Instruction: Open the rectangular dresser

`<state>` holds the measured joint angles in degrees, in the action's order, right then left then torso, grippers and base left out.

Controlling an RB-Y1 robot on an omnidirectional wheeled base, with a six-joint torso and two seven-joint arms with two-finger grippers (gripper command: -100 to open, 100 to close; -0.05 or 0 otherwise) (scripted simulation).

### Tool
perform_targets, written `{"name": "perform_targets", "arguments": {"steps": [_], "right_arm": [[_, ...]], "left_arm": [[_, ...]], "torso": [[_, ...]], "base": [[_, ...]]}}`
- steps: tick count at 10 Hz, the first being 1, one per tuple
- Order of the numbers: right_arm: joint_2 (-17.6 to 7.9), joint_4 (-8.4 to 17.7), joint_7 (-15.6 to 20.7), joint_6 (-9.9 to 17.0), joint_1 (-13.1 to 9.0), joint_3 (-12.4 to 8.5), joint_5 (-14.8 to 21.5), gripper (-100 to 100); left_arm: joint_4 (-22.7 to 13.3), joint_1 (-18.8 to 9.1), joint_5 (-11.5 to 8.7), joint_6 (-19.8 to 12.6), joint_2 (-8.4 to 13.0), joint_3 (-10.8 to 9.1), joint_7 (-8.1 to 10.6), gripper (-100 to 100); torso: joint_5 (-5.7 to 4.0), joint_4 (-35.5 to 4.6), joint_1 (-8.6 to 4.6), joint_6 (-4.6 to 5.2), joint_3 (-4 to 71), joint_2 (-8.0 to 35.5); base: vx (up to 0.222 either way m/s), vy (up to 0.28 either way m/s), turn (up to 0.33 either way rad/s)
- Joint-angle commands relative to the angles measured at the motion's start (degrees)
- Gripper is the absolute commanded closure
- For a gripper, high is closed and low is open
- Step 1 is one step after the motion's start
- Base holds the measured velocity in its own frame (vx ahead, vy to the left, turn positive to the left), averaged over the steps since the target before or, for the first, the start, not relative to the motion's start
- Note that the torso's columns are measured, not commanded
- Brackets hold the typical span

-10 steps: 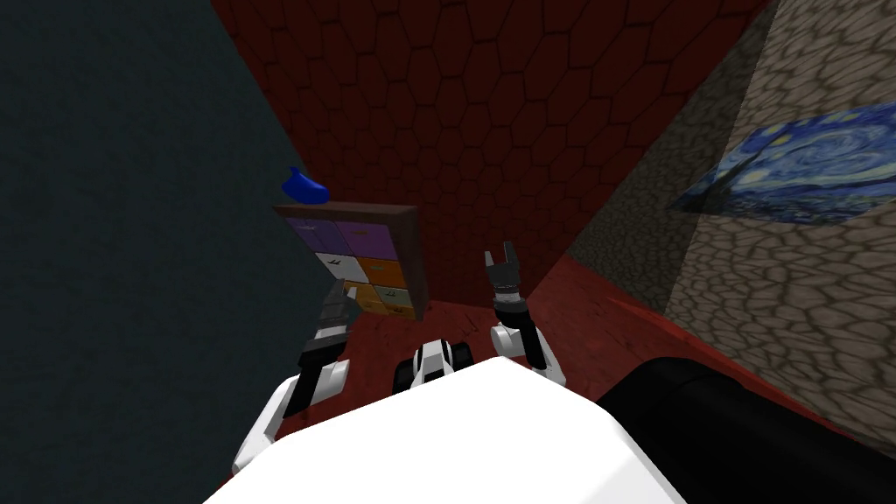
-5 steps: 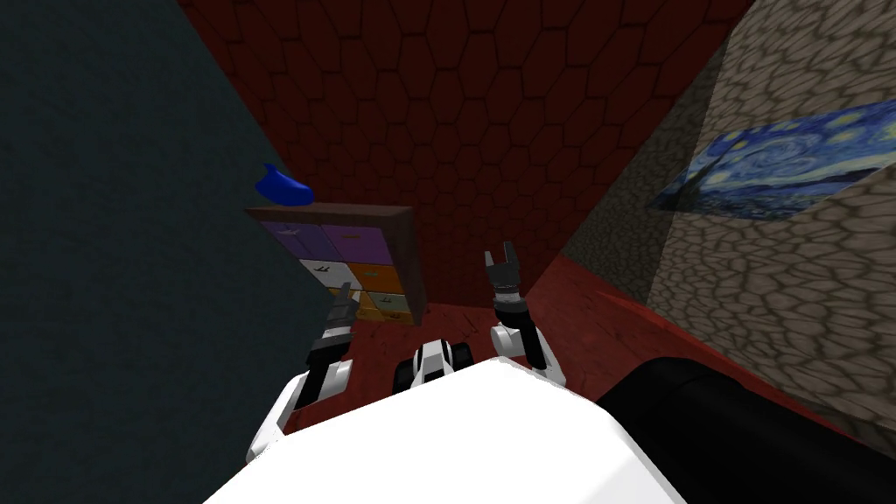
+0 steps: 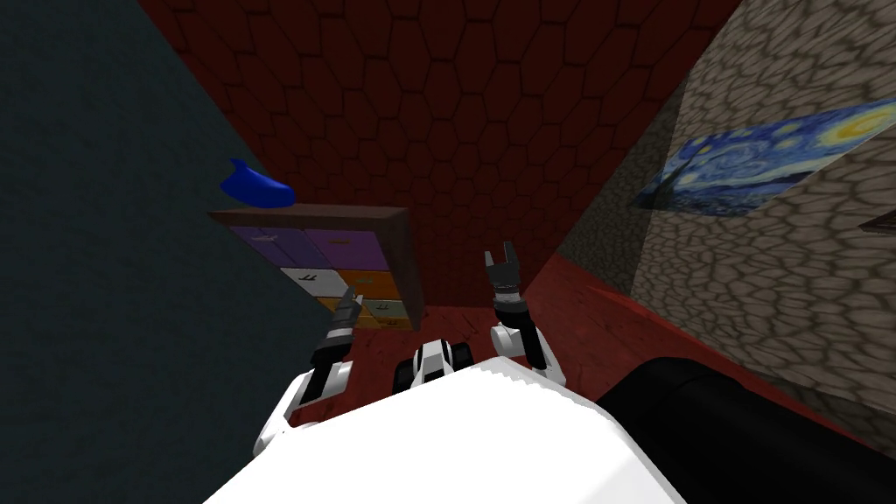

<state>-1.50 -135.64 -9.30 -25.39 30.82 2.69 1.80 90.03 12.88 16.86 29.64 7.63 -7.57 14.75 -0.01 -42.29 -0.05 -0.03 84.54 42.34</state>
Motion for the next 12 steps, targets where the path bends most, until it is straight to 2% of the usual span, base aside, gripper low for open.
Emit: {"name": "perform_targets", "arguments": {"steps": [1, 7, 8, 9, 10, 11, 12], "right_arm": [[0.0, 0.0, 0.0, 0.0, 0.0, 0.0, 0.0, 0], [0.0, 0.0, 0.0, 0.0, 0.0, 0.0, 0.0, 0], [0.0, 0.0, 0.0, 0.0, 0.0, 0.0, 0.0, 0], [0.0, 0.0, 0.0, 0.0, 0.0, 0.0, 0.0, 0], [0.0, 0.0, 0.0, 0.0, 0.0, 0.0, 0.0, 0], [0.0, 0.0, 0.0, 0.0, 0.0, 0.0, 0.0, 0], [0.0, 0.0, 0.0, 0.0, 0.0, 0.0, 0.0, 0]], "left_arm": [[-4.14, -1.29, 1.14, 0.8, 0.77, -0.59, 0.84, -100], [-12.8, -4.2, 3.74, 2.07, 1.85, -1.8, 2.7, -100], [-13.61, -4.48, 3.99, 2.19, 2.04, -1.91, 2.87, -100], [-12.95, -4.18, 3.81, 2.08, 1.91, -1.82, 2.73, -100], [-12.3, -4.92, 3.79, 0.54, 2.54, -1.93, 3.48, -100], [-12.77, -4.54, 3.81, 1.58, 2.19, -1.92, 3.01, -100], [-12.72, -4.59, 3.8, 1.39, 2.23, -1.93, 3.09, 100]], "torso": [[0.0, -0.01, 0.02, 0.03, -0.01, 0.0], [0.0, 0.0, 0.0, 0.03, 0.01, -0.02], [-0.01, -0.01, -0.02, 0.03, -0.01, 0.01], [0.0, -0.01, -0.01, 0.02, -0.01, 0.01], [-0.01, -0.02, -0.02, 0.02, -0.03, 0.04], [-0.01, 0.01, -0.02, 0.04, 0.04, -0.09], [0.01, 0.02, 0.02, 0.02, 0.03, -0.05]], "base": [[0.068, 0.035, -0.153], [0.066, 0.049, -0.11], [0.04, 0.027, -0.059], [0.017, 0.012, -0.01], [0.049, -0.001, -0.038], [0.031, -0.001, -0.012], [0.0, 0.0, 0.0]]}}
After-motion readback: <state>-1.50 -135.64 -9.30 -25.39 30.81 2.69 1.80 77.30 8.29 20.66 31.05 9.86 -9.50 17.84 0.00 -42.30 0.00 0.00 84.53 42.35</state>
